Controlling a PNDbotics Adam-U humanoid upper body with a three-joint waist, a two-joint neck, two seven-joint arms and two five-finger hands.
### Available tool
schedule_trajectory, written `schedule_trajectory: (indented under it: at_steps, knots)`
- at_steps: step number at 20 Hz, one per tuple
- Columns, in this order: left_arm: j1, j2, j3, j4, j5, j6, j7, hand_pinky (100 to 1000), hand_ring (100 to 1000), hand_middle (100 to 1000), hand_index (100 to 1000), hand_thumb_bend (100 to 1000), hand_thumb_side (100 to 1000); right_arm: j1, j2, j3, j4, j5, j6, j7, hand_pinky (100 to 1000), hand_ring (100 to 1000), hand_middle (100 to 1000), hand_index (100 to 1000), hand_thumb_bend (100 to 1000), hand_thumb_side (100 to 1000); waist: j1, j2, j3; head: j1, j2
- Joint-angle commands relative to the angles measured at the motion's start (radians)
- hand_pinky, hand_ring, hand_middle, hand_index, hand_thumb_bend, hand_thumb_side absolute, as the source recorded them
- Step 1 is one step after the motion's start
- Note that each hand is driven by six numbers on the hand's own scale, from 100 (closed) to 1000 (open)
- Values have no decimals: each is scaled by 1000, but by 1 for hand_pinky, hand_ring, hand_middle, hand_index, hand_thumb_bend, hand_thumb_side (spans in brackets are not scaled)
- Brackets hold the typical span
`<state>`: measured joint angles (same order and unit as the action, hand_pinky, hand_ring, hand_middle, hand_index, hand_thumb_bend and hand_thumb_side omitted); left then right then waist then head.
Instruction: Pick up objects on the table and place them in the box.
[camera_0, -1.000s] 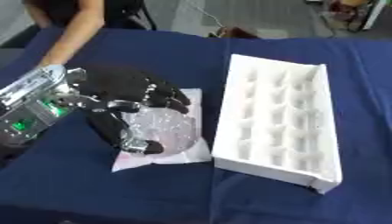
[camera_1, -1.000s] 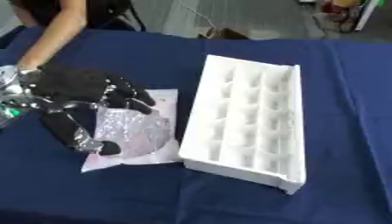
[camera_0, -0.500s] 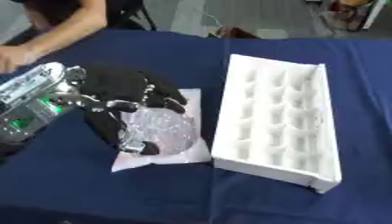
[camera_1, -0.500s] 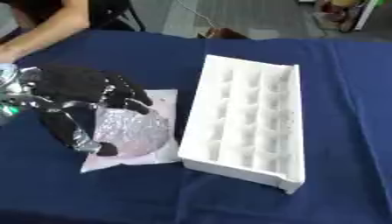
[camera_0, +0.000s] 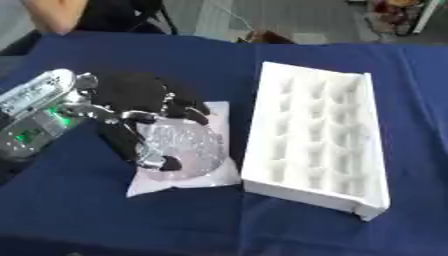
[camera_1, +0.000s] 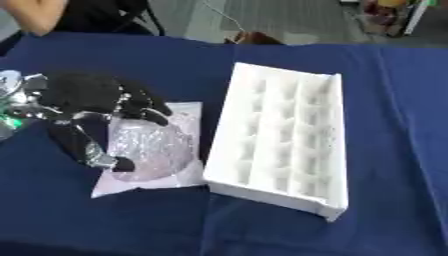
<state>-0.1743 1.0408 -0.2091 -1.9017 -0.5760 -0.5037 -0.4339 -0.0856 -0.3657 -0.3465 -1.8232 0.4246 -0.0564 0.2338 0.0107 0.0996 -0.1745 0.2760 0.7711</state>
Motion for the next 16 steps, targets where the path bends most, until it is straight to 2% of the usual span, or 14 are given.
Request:
schedule_trajectory:
  at_steps: [1,11,16]
  knots:
    - [-22,6,1,17,-19,-7,-1,942,951,935,973,437,1000,-16,-12,-7,-13,-4,-1,1,600,701,832,938,100,740,-3,-7,-3,9,-1]
    - [-46,-43,-21,119,-81,-31,14,936,947,932,970,429,1000,-22,-7,-4,-12,-8,-5,2,601,701,831,938,100,737,-13,2,-11,20,-1]
    - [-54,-59,-32,144,-96,-50,20,932,945,931,969,394,1000,-23,-5,-1,-11,-9,-7,4,601,701,831,938,100,737,-16,3,-11,23,-1]
